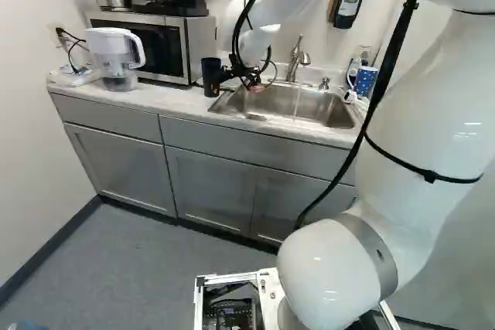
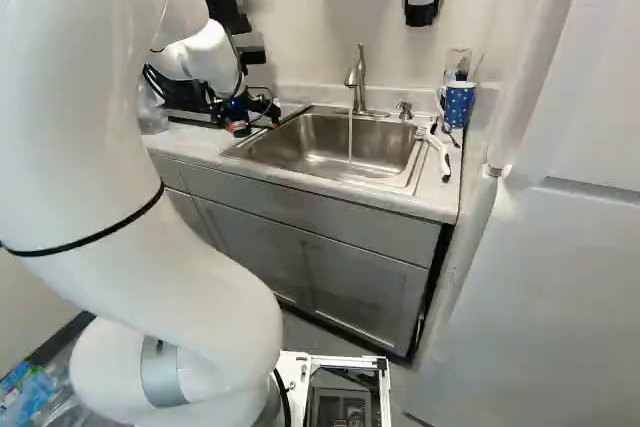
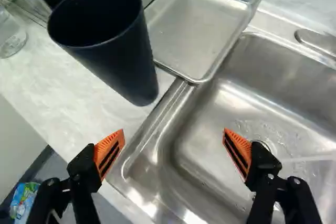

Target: Rinse the cup and place it in the tray

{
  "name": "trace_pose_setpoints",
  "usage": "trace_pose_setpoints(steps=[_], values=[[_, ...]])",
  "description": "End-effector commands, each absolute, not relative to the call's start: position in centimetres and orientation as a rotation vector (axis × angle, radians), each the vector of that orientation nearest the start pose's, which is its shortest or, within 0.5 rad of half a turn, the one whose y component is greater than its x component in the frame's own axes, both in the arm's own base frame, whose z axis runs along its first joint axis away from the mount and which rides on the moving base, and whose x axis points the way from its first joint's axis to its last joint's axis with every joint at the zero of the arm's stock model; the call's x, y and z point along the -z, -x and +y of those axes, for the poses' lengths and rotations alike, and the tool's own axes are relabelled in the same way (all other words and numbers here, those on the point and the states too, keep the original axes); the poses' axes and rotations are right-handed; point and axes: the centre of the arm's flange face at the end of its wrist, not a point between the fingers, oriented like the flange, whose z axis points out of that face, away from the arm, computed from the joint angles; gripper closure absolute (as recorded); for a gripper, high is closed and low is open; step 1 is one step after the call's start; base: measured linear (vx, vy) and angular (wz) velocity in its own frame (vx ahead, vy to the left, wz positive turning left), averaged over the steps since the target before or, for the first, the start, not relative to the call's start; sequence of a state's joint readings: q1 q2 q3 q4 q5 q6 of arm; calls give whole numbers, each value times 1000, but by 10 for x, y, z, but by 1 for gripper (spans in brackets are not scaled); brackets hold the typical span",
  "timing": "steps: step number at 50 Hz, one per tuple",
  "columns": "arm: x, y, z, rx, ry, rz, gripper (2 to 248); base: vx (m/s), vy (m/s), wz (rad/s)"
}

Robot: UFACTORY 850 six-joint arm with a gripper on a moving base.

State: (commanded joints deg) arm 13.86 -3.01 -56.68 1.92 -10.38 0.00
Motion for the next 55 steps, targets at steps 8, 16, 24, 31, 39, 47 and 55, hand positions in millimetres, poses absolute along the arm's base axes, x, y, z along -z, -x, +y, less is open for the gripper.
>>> trace_pose_setpoints(steps=[8, 16, 24, 31, 39, 47, 55], values=[[-552, -503, 132, 1192, 2761, -310, 3, 0, 0, 0], [-548, -503, 135, 1275, 2715, -311, 3, 0, 0, 0], [-545, -502, 136, 1360, 2665, -308, 3, 0, 0, 0], [-542, -501, 138, 1432, 2619, -307, 3, 0, 0, 0], [-540, -501, 143, 1512, 2560, -311, 3, 0, 0, 0], [-537, -504, 149, 1582, 2503, -316, 3, 0, 0, 0], [-535, -507, 154, 1651, 2447, -316, 3, 0, 0, 0]])
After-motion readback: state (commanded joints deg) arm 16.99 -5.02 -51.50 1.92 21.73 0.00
